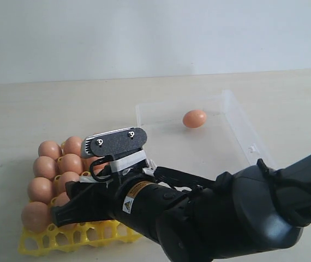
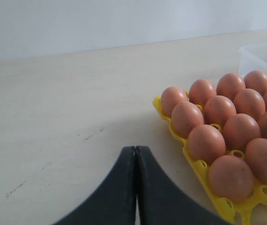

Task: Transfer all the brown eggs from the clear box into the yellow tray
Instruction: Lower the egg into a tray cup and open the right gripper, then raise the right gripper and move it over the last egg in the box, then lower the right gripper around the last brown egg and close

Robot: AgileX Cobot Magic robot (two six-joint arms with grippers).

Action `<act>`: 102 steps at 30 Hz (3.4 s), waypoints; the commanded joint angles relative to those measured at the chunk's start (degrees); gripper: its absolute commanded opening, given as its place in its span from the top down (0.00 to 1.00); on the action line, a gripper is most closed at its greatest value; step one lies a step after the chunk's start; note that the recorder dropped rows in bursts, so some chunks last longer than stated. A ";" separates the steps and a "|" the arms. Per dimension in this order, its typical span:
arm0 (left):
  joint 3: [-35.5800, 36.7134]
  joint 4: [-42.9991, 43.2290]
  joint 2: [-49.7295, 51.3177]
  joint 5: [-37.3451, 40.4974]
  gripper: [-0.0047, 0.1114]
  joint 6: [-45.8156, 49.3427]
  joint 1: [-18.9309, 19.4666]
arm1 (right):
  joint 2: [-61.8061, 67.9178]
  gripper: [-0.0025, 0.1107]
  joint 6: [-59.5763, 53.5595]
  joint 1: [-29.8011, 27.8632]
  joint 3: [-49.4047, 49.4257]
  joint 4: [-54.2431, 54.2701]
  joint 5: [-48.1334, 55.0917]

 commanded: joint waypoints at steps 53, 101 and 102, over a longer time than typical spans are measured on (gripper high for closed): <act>-0.23 -0.06 -0.32 -0.56 0.96 -0.19 -0.25 | 14.62 0.54 -3.75 -47.30 -36.50 14.30 59.29; -0.23 -0.06 -0.32 -0.56 0.96 -0.19 -0.25 | 18.93 0.48 -2.49 -48.34 -36.50 14.42 47.17; -0.23 -0.06 -0.32 -0.56 0.96 -0.19 -0.25 | 18.93 0.52 -2.49 -48.34 -36.50 14.42 47.27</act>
